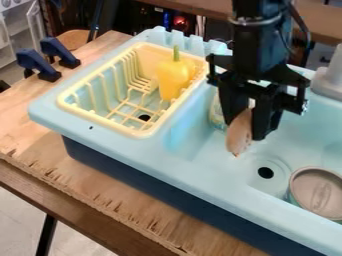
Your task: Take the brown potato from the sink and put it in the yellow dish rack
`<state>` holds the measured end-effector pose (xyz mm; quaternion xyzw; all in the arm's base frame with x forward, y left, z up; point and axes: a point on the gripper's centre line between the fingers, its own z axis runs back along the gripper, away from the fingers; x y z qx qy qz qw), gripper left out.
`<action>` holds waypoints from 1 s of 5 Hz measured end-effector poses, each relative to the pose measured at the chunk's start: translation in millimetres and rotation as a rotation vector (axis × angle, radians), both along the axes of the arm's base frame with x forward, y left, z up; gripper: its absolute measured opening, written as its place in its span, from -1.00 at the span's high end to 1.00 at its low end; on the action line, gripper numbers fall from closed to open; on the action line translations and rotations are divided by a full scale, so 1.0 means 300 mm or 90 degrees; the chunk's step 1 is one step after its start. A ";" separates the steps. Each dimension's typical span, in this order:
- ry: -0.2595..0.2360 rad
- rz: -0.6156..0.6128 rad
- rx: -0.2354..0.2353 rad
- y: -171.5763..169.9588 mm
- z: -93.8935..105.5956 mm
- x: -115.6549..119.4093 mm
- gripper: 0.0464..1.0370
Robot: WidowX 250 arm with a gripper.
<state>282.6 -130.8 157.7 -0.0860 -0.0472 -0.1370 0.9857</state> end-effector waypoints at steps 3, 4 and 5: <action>-0.002 0.075 0.057 0.214 0.102 -0.043 0.08; 0.011 0.110 0.064 0.280 0.116 -0.055 0.08; 0.027 0.160 0.105 0.348 0.097 -0.064 0.08</action>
